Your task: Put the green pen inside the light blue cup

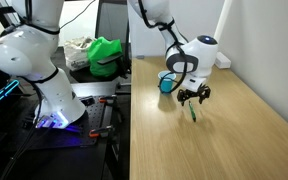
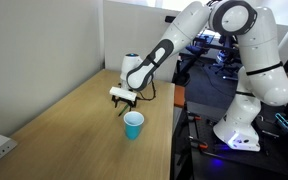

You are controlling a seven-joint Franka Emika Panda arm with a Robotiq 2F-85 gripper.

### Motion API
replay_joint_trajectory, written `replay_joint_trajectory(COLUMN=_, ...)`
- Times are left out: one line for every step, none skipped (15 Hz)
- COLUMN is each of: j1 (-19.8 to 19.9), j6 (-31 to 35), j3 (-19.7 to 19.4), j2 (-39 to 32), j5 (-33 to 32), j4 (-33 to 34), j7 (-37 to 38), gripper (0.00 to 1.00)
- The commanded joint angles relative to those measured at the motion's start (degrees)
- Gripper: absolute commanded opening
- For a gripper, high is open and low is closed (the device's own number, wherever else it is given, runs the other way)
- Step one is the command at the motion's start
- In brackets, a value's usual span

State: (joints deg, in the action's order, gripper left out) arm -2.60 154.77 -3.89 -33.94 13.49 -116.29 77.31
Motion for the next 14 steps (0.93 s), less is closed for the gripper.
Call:
replay_joint_trajectory(j1=0.02, j6=0.02, j3=-0.44, j2=-2.28, j5=1.92, j4=2.55, j7=0.41, gripper=1.00)
replay_joint_trajectory(j1=0.00, j6=-0.20, j3=-0.61, j2=-2.59, j5=2.01, j4=2.95, j7=0.44, gripper=1.00)
replay_joint_trajectory(j1=-0.03, j6=-0.33, j3=-0.78, j2=-2.90, j5=2.08, j4=3.35, j7=0.46, gripper=0.98)
replay_joint_trajectory(j1=0.04, j6=-0.40, j3=-0.84, j2=-3.24, j5=2.16, j4=3.74, j7=0.35, gripper=0.95)
replay_joint_trajectory(j1=0.09, j6=-0.58, j3=-0.90, j2=-3.47, j5=2.22, j4=4.05, j7=0.29, gripper=0.93)
replay_joint_trajectory(j1=0.07, j6=-0.73, j3=-1.03, j2=-3.77, j5=2.19, j4=4.43, j7=0.34, gripper=0.88)
replay_joint_trajectory(j1=0.12, j6=-0.88, j3=-1.15, j2=-4.02, j5=2.15, j4=4.66, j7=0.34, gripper=0.90)
replay_joint_trajectory(j1=0.25, j6=-0.93, j3=-1.18, j2=-4.17, j5=2.24, j4=4.78, j7=0.30, gripper=0.89)
replay_joint_trajectory(j1=0.38, j6=-1.01, j3=-1.31, j2=-4.21, j5=2.28, j4=4.73, j7=0.31, gripper=0.89)
replay_joint_trajectory(j1=0.53, j6=-0.92, j3=-1.34, j2=-4.23, j5=2.36, j4=4.65, j7=0.26, gripper=0.88)
replay_joint_trajectory(j1=0.60, j6=-0.99, j3=-1.54, j2=-4.12, j5=2.34, j4=4.48, j7=0.34, gripper=0.87)
replay_joint_trajectory(j1=0.67, j6=-1.02, j3=-1.70, j2=-4.10, j5=2.31, j4=4.41, j7=0.39, gripper=0.87)
replay_joint_trajectory(j1=0.70, j6=-1.05, j3=-1.92, j2=-4.10, j5=2.28, j4=4.34, j7=0.45, gripper=0.86)
replay_joint_trajectory(j1=0.68, j6=-1.09, j3=-2.14, j2=-4.07, j5=2.25, j4=4.27, j7=0.51, gripper=0.86)
